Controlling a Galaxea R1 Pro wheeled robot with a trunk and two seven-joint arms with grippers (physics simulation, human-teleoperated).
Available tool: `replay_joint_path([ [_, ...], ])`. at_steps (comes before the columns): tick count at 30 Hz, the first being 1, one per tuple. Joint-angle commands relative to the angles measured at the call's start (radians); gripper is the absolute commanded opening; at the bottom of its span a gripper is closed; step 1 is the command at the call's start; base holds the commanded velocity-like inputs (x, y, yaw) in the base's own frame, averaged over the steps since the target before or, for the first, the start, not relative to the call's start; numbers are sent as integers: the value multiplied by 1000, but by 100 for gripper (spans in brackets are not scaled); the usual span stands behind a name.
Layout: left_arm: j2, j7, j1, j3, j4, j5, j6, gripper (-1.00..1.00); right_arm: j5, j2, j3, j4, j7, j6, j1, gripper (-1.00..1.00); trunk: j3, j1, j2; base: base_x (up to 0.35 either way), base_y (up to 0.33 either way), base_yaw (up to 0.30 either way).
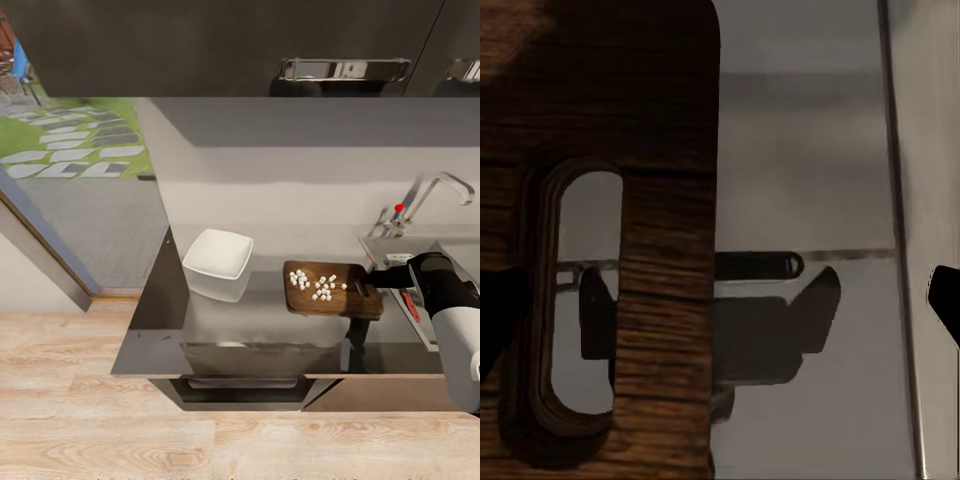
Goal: In the kitchen, take the Vidalia onion out of the sink, dice it on the chopping board with the paring knife, put the diced onion into the bowl on the countertop, then place both the paring knife and the chopping board into the sink.
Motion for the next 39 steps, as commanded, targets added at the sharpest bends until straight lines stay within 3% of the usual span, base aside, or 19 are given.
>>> replay_joint_path([
  [1, 0, 0, -2, -9, 5, 10, -8, 100, 11, 0, -4, -1, 9, 2, -1, 100, -3, 0, -2, 0, -93, 0],
  [21, 0, 0, -2, -9, 5, 10, -8, 100, 11, 2, -3, -1, 8, 2, -1, 100, -35, 0, -2, 0, -8, 0],
  [29, 0, 0, -2, -9, 5, 10, -8, 100, 13, 1, -3, -1, 9, 1, -1, 100, -38, 0, -2, 0, 0, 0],
  [32, 5, 0, -2, -8, 5, 11, -10, 100, 13, 18, -3, 14, 10, 1, 1, 100, -38, 0, -2, 0, 0, 0],
  [39, 5, 0, -2, -9, 5, 11, -11, 100, 13, 31, -3, 8, -3, 1, 1, 100, -38, 0, -2, 0, 0, 0],
])
